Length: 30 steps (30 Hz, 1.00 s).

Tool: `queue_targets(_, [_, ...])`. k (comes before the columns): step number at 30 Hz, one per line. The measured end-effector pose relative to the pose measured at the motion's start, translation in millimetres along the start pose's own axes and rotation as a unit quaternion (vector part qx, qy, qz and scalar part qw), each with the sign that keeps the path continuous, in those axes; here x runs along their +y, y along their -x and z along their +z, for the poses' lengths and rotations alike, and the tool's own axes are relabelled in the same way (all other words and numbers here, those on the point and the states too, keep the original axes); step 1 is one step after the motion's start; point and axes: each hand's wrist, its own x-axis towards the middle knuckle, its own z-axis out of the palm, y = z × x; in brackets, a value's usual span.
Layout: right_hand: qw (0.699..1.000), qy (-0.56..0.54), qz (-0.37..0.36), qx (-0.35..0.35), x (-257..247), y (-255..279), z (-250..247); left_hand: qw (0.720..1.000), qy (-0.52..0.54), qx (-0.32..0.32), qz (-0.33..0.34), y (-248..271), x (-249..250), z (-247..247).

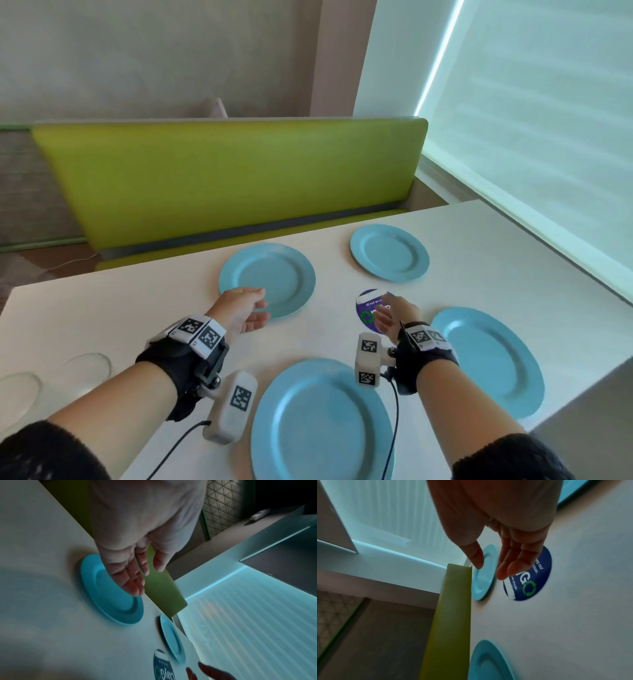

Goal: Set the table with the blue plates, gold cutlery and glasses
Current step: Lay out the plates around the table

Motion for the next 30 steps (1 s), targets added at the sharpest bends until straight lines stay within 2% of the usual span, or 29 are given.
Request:
queue_targets(6, [0.999,-0.024,-0.010,-0.039,61.9,110.1,13.0,0.995,-0.063,-0.081,0.014,71.8,-39.5,-54.2])
queue_targets(11, [0.999,0.022,0.009,-0.035,122.9,178.7,28.8,0.963,-0.239,-0.120,0.036,125.1,-78.5,-112.7])
queue_targets(13, [0.998,0.048,0.020,-0.041,142.8,200.1,38.2,0.932,-0.335,-0.128,0.054,142.7,-89.1,-134.1])
queue_targets(14, [0.997,0.060,0.022,-0.043,152.0,209.4,43.0,0.905,-0.397,-0.137,0.065,150.1,-93.3,-144.4])
queue_targets(19, [0.991,0.123,0.020,-0.049,184.9,245.6,71.9,0.715,-0.679,-0.151,0.069,170.1,-114.5,-193.1])
queue_targets(21, [0.986,0.153,0.020,-0.060,193.6,254.6,80.9,0.671,-0.727,-0.141,0.040,172.5,-127.3,-210.7])
queue_targets(25, [0.979,0.191,0.017,-0.073,204.7,267.2,87.1,0.622,-0.773,-0.119,0.036,169.7,-152.2,-236.4])
queue_targets(27, [0.976,0.203,0.013,-0.074,207.7,271.0,87.3,0.622,-0.776,-0.094,0.053,167.4,-162.2,-245.0])
queue_targets(30, [0.974,0.211,0.011,-0.076,209.0,274.5,86.6,0.643,-0.759,-0.085,0.059,161.3,-172.2,-253.2])
